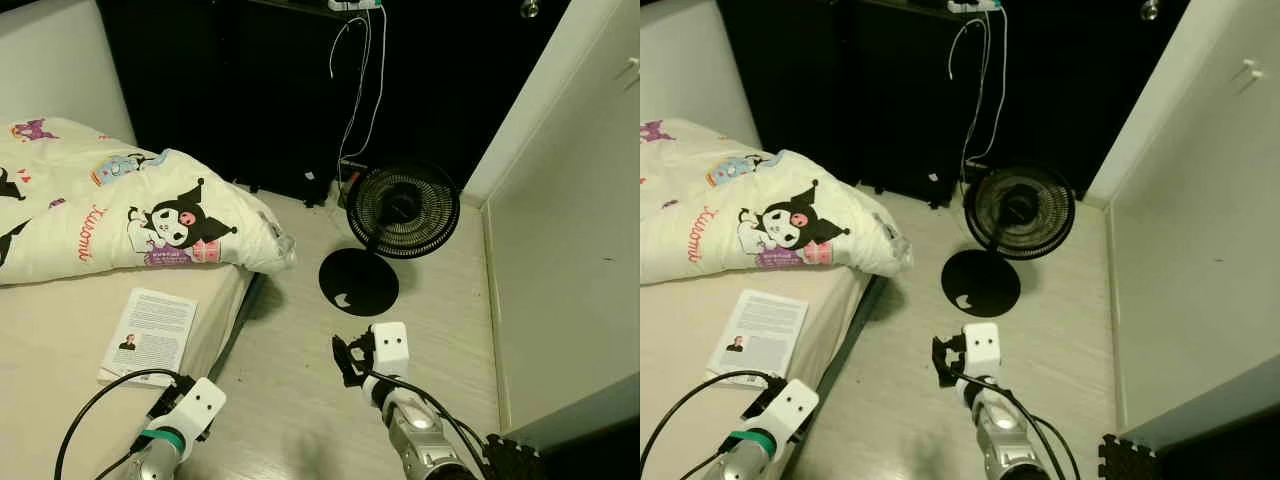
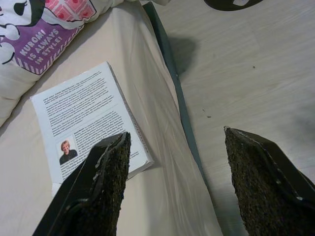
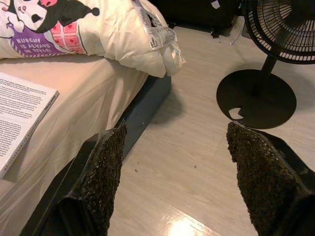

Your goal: Clean up the room

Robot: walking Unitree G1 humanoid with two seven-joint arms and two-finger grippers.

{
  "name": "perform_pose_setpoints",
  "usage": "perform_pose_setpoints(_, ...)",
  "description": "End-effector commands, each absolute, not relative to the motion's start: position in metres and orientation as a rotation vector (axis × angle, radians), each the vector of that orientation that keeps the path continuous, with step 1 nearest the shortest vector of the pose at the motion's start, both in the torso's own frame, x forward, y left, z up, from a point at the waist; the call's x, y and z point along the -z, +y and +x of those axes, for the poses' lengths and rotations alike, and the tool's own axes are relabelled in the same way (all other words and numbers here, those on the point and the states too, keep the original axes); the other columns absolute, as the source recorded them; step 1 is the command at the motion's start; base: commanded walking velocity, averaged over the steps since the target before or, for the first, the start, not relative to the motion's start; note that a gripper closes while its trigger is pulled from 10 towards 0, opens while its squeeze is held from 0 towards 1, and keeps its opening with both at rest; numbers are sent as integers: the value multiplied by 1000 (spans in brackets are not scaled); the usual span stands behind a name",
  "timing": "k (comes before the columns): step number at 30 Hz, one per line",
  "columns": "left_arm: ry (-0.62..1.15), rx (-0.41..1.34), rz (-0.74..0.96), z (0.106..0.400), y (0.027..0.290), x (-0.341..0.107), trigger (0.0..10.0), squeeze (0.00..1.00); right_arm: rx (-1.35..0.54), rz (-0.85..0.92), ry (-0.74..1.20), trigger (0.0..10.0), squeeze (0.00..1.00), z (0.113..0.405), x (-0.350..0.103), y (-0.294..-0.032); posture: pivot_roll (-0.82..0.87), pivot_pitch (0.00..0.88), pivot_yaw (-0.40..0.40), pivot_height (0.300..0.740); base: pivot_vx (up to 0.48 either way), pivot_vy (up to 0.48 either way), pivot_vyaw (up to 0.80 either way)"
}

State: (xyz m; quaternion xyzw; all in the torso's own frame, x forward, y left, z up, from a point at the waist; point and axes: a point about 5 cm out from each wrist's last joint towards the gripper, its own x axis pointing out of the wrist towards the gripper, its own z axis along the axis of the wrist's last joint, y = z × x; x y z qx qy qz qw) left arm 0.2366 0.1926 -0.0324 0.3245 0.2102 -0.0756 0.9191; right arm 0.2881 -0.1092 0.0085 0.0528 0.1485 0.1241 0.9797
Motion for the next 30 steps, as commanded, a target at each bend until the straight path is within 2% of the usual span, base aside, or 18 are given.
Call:
perform_pose_setpoints(1,447,164,668,233,191,36,10000,0,-243,104,317,10000,0,286,-5,-113,87,0,-26,740,0,0,0)
perform_pose_setpoints(30,450,171,672,233,191,37,10000,0,-241,109,321,10000,0,286,-5,-111,86,0,-19,740,0,0,0)
